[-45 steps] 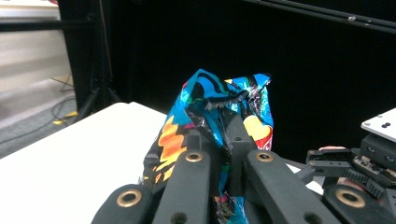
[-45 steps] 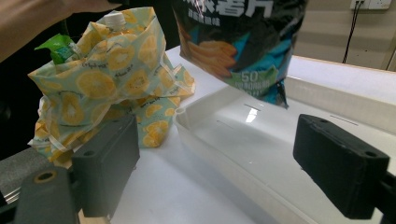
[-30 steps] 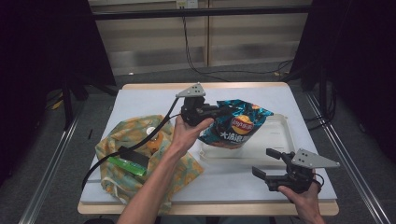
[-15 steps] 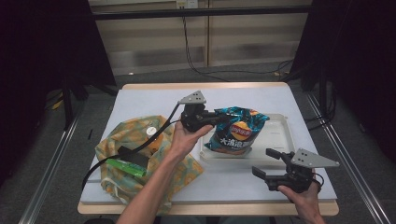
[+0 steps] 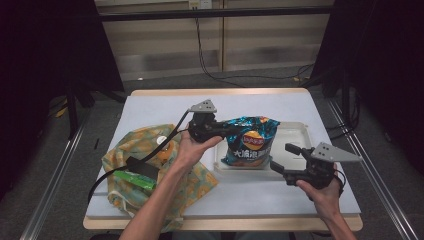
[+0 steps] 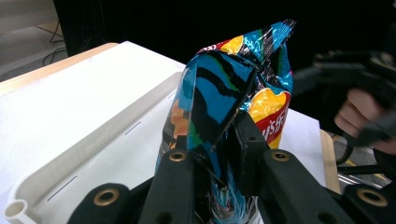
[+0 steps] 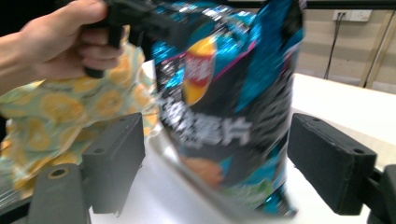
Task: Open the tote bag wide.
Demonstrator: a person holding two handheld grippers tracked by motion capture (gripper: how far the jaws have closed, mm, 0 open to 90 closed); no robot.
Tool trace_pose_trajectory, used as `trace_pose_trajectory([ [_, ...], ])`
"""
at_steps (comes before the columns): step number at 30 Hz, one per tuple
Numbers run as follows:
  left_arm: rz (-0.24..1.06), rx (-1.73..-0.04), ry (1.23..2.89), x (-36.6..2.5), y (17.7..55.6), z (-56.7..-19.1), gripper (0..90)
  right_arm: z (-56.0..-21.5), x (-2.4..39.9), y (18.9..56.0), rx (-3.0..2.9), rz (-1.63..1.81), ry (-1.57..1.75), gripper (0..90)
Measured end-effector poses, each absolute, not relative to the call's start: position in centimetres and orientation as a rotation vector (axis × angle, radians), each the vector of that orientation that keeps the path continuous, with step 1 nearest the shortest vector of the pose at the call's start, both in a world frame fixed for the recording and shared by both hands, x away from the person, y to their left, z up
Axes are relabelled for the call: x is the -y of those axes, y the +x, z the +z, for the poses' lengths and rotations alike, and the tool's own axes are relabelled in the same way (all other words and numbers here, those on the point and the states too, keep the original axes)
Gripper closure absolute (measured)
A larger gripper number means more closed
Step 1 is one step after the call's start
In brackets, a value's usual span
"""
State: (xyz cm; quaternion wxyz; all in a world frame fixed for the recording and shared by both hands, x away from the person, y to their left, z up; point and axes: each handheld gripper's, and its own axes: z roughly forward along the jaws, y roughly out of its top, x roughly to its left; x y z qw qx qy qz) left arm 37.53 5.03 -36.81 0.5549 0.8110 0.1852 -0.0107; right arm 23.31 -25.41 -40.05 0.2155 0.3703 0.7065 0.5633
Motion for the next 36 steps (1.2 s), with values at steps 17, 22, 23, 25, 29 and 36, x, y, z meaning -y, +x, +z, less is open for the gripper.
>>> trace_pose_trajectory([
  [17,-0.006,-0.423,1.926,-6.2,37.4,-36.4,74.7,-38.6,24.6,29.8,-2.024,1.61,0.955,25.3],
  [22,-0.004,-0.417,1.931,-6.4,37.4,-36.3,76.8,-38.4,24.3,30.5,-2.016,1.622,0.938,21.4],
  [23,-0.004,-0.417,1.931,-6.4,37.4,-36.3,77.3,-38.3,24.3,30.7,-2.015,1.625,0.933,22.1],
  [25,0.004,-0.409,1.941,-6.4,37.4,-36.3,77.9,-38.1,24.4,31.2,-2.023,1.648,0.928,21.5],
  [29,0.008,-0.414,1.941,-6.5,37.5,-36.2,79.3,-38.3,24.2,31.6,-2.037,1.668,0.924,28.2],
  [36,0.028,-0.434,1.949,-6.7,37.6,-36.0,77.3,-38.6,23.5,32.0,-2.046,1.656,0.914,57.4],
])
